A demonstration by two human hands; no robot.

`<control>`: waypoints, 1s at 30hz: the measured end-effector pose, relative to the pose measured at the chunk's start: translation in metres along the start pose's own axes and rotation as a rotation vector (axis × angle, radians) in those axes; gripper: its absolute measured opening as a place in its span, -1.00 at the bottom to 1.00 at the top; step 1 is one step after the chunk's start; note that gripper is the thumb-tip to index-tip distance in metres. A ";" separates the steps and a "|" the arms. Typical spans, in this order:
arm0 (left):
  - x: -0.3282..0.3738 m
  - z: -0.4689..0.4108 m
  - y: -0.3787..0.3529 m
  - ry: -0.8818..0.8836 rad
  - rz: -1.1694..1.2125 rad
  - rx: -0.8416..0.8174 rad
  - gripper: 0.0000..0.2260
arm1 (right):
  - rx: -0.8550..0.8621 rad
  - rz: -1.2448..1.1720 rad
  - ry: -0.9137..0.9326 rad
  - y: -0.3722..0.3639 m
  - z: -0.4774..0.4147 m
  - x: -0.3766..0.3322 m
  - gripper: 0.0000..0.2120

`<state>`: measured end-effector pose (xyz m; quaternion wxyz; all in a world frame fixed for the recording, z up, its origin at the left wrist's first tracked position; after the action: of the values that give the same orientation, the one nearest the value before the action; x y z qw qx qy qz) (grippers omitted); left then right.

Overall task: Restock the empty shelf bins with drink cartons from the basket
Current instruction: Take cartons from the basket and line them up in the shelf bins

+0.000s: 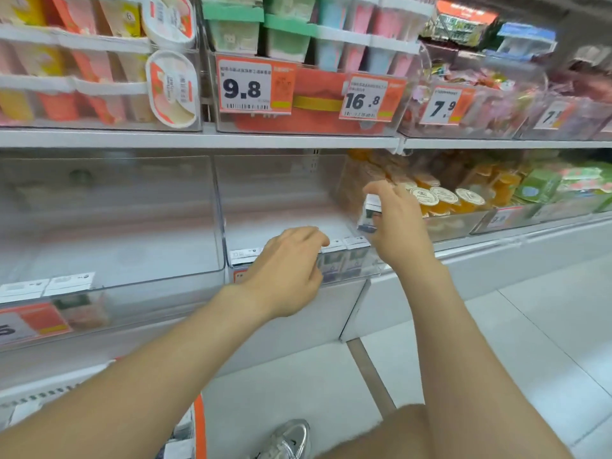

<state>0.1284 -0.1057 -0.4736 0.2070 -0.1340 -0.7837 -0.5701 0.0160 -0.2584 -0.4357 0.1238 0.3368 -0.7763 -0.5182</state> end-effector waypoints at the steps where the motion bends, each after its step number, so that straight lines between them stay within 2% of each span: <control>1: 0.003 -0.004 -0.006 -0.015 -0.040 -0.036 -0.58 | -0.011 0.007 -0.017 -0.004 0.000 0.007 -0.30; 6: 0.018 -0.028 -0.031 -0.069 -0.187 -0.107 -0.47 | -0.020 0.124 -0.002 -0.014 0.001 0.023 -0.30; 12: 0.002 -0.040 -0.057 0.004 -0.308 -0.154 -0.42 | -0.110 0.308 0.027 -0.020 0.003 0.030 -0.31; 18: -0.001 -0.042 -0.059 -0.044 -0.319 -0.102 -0.30 | -0.332 0.384 0.067 -0.041 0.008 0.025 -0.33; 22: -0.001 -0.041 -0.051 -0.015 -0.250 -0.042 -0.45 | -0.307 0.391 0.061 -0.046 0.008 0.023 -0.38; 25: -0.009 -0.031 -0.037 0.069 -0.335 0.004 -0.66 | -0.339 0.391 0.040 -0.048 0.015 0.017 -0.53; 27: -0.018 -0.022 -0.027 0.121 -0.321 0.024 -0.71 | -0.329 0.422 0.053 -0.042 0.021 0.004 -0.62; 30: -0.026 -0.005 -0.013 0.088 -0.129 0.069 -0.72 | -0.178 0.267 0.063 -0.022 0.027 -0.029 -0.56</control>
<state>0.1462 -0.1142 -0.4952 0.2085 -0.0507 -0.7999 -0.5605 0.0314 -0.2247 -0.4624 0.2452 0.2343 -0.7609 -0.5532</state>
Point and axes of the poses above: each hand's wrist, its own z-axis away from the middle knuckle, its own y-axis out of the back of the hand, x = y × z, the point moved 7 cm from there along -z, towards the middle knuckle, and after that the axes turned 8 degrees about z, right-handed, at the moved point
